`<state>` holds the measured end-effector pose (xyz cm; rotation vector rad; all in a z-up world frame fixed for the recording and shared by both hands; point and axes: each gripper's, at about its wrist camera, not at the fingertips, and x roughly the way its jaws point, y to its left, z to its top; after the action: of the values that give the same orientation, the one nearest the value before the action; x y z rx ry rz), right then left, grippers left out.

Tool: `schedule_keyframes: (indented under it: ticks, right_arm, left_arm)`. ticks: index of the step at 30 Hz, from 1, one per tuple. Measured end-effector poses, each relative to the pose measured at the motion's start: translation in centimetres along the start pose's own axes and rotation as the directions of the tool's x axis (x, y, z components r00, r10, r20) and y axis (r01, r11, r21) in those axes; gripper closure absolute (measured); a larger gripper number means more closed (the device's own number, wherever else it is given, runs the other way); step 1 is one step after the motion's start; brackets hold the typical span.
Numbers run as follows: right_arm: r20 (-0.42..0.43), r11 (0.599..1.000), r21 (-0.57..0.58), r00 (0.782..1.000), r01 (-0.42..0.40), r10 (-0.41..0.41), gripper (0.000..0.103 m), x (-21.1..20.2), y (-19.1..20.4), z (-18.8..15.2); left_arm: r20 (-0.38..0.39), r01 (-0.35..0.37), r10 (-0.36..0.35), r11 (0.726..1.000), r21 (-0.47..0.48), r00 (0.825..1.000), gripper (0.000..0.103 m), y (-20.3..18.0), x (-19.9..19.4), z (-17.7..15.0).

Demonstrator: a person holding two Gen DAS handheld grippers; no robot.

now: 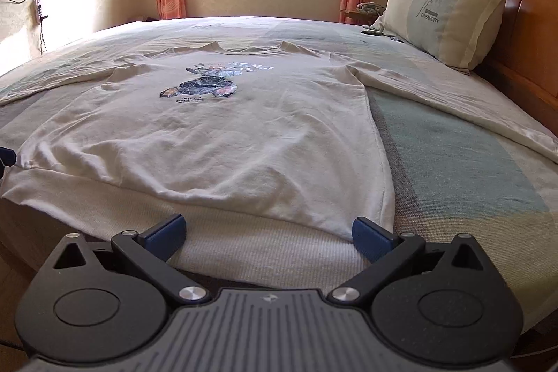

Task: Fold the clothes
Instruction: 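Move the open right tool toward the sleeve by the headboard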

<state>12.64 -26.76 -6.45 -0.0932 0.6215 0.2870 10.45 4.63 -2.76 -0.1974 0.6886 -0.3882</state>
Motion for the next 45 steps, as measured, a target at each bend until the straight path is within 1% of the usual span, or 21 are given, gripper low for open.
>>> schedule_keyframes:
  ticks: [2,4,8,13,15,17,19,22,25,28,30,32,35,37,41,43,45]
  right_arm:
    - [0.004,1.000,0.011,1.000,0.012,-0.012,0.000,0.1,0.1,0.1]
    - [0.010,0.999,0.019,1.000,0.025,-0.026,0.000,0.2,0.3,0.0]
    - [0.027,0.999,0.032,0.999,0.034,-0.035,0.000,0.1,0.3,-0.3]
    - [0.029,0.999,0.032,0.999,0.037,-0.038,0.000,0.1,0.4,-0.3]
    - [0.026,0.999,0.034,0.999,0.039,-0.040,0.000,0.1,0.4,-0.3]
    - [0.021,0.998,0.036,0.999,0.043,-0.044,0.000,0.1,0.4,-0.2]
    - [0.017,0.998,0.039,0.999,0.046,-0.047,0.000,0.1,0.5,-0.1]
    - [0.014,0.998,0.041,0.999,0.051,-0.051,0.000,0.1,0.5,-0.1]
    - [0.009,0.998,0.043,0.998,0.055,-0.056,0.000,0.2,0.6,-0.1]
    - [0.006,0.997,0.045,0.998,0.059,-0.060,0.000,0.1,0.6,-0.1]
    - [0.006,0.997,0.045,0.998,0.061,-0.061,0.000,0.1,0.6,-0.1]
    - [0.003,0.997,0.046,0.998,0.062,-0.062,0.000,0.2,0.6,0.0]
    - [-0.024,0.997,0.049,0.998,0.057,-0.056,0.000,0.1,0.5,0.5]
    - [-0.033,0.997,0.069,0.999,0.042,-0.039,0.000,-0.2,0.2,1.0]
    - [0.047,0.994,0.109,0.999,0.003,-0.009,0.000,-1.3,-0.4,3.0]
    - [0.061,0.992,0.122,0.998,-0.018,0.011,0.000,-0.8,-0.7,4.3]
    - [0.045,0.988,0.144,0.998,-0.051,0.045,0.000,0.6,-1.0,5.3]
  left_arm:
    - [0.026,0.005,-0.005,1.000,0.013,1.000,0.001,-0.3,0.4,0.6]
    - [0.028,0.012,-0.013,1.000,0.012,1.000,0.001,-0.4,1.2,0.9]
    - [-0.030,-0.015,0.014,1.000,-0.024,0.999,0.001,0.2,2.5,0.2]
    - [-0.036,-0.029,0.028,0.999,-0.043,0.999,0.001,0.5,1.5,-0.8]
    - [-0.044,-0.051,0.050,0.998,-0.026,0.998,0.001,0.2,1.4,0.0]
    - [-0.027,-0.064,0.064,0.998,0.009,0.998,0.001,-0.4,1.6,0.9]
    - [-0.015,-0.062,0.063,0.997,0.038,0.998,0.001,-1.0,2.0,1.9]
    - [-0.021,-0.036,0.038,0.997,0.067,0.999,0.001,-1.8,3.0,2.6]
    - [-0.048,-0.037,0.040,0.997,0.074,0.998,0.001,-2.3,3.9,2.0]
    - [-0.090,-0.060,0.063,0.997,0.042,0.994,0.001,-1.5,4.4,0.7]
    - [-0.055,-0.045,0.048,0.998,0.042,0.997,0.001,-1.2,3.5,-0.1]
    - [-0.052,-0.047,0.049,0.998,0.037,0.997,0.001,-1.2,2.8,-0.1]
    - [-0.015,-0.096,0.097,0.992,0.078,0.995,0.001,-1.5,1.8,0.7]
    - [0.007,-0.113,0.113,0.989,0.094,0.994,0.001,-1.6,1.5,1.5]
    - [0.033,-0.103,0.101,0.990,0.093,0.994,0.001,-1.5,1.8,2.9]
    - [0.040,-0.096,0.093,0.991,0.093,0.995,0.001,-1.2,2.6,3.5]
    - [0.044,-0.098,0.094,0.991,0.089,0.995,0.001,-0.9,3.5,3.9]
